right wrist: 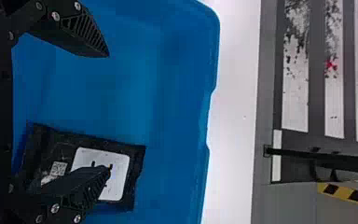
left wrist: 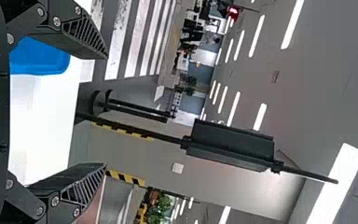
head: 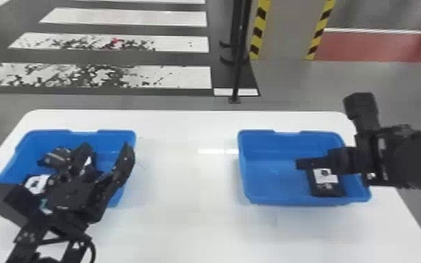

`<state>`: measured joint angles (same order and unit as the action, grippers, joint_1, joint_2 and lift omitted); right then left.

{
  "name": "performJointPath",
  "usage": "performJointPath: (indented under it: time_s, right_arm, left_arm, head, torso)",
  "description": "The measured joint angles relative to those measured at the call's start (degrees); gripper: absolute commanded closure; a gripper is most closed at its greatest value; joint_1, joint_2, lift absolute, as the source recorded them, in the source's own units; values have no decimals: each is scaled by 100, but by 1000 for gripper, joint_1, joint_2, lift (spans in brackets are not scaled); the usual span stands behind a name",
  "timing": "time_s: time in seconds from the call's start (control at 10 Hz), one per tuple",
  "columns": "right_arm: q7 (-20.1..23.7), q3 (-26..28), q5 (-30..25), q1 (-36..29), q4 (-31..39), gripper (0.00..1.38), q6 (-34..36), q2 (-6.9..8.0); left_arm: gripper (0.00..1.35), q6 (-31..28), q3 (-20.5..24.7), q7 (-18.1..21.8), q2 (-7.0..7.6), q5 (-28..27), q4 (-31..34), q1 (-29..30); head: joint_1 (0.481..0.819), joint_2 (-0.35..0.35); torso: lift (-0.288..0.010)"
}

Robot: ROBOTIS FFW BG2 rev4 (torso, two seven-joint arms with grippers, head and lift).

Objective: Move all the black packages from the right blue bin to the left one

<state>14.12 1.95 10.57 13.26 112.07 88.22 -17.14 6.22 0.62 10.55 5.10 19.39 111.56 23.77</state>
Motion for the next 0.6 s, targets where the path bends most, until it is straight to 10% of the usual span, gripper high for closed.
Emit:
performJointPath:
  time_s: [0.6]
  right_arm:
    - [-590,-275,-266,633,-1116,203,163,-9]
  left_arm:
    - [234,177,-121,22,26,15,4,6]
  head:
    - [695,-131]
  torso:
    - [-140]
